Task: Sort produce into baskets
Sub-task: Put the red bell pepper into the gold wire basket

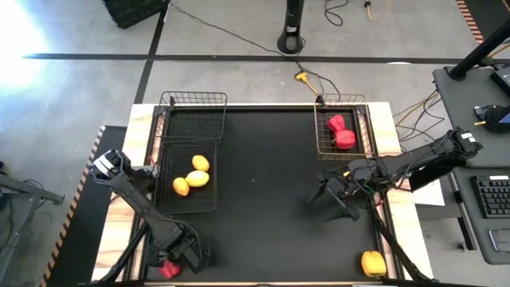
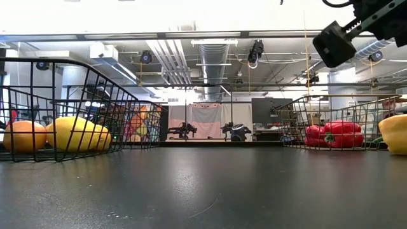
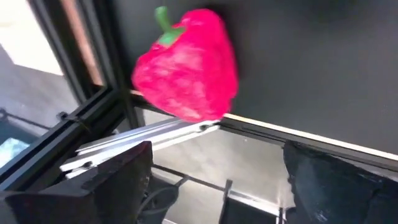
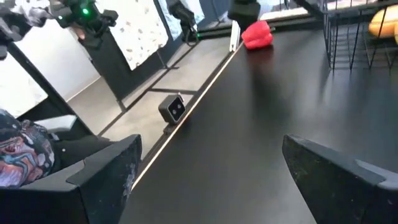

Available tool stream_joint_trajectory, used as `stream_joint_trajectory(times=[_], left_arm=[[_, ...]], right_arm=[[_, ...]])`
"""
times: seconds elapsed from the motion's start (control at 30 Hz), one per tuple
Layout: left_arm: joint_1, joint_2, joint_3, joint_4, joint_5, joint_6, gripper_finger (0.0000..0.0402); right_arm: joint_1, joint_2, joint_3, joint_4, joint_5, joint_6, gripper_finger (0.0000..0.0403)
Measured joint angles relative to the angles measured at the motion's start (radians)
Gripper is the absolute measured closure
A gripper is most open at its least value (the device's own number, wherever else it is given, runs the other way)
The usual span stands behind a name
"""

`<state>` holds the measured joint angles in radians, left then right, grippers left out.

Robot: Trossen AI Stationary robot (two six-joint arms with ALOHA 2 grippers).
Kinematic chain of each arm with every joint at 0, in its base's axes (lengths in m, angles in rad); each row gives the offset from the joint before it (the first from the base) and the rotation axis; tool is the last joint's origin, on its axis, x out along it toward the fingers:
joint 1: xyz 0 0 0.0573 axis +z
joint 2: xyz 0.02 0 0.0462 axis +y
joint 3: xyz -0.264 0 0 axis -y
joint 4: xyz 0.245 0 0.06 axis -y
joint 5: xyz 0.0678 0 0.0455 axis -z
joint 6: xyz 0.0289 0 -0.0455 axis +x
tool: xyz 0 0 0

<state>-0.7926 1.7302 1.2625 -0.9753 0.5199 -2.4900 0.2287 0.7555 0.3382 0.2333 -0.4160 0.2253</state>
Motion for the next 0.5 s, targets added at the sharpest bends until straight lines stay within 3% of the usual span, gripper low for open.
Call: stream_joint_trajectory(times=[0.5], left_arm=[[-0.024, 0.001, -0.063, 0.002, 0.023, -0.045, 0.0029]], right_arm=[[0.000, 0.000, 0.026, 0.035, 0.000, -0.107, 0.0022]])
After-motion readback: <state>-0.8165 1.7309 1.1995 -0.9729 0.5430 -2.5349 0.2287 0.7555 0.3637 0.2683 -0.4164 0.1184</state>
